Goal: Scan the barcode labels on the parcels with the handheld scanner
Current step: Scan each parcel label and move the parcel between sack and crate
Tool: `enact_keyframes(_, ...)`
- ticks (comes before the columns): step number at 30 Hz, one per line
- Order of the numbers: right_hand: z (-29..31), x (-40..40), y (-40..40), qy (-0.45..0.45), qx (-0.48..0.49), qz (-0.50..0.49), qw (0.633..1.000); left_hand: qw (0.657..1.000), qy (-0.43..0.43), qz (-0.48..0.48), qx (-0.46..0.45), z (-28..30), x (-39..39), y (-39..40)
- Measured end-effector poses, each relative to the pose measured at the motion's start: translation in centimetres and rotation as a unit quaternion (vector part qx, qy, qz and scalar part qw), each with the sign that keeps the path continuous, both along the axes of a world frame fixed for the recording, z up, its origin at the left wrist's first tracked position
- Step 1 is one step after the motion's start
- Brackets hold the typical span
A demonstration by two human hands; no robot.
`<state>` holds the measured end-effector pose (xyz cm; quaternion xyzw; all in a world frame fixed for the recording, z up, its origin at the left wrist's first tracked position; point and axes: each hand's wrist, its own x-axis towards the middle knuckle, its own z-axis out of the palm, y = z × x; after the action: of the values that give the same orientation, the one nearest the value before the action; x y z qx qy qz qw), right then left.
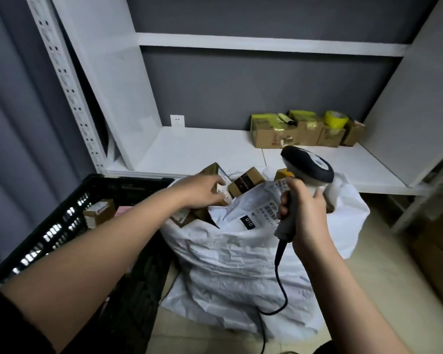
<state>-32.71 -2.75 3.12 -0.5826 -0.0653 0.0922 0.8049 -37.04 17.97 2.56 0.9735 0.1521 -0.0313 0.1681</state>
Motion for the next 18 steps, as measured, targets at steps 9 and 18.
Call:
enact_keyframes(9, -2.6, -6.1, 10.4, 0.017, -0.055, 0.213, 0.975, 0.951, -0.105, 0.287, -0.044, -3.0, -13.0, 15.0)
enact_keyframes(18, -9.3, -10.3, 26.3, 0.064, -0.117, 0.344, 0.930, 0.925, 0.046, 0.377, -0.016, -11.0, -20.3, 25.9)
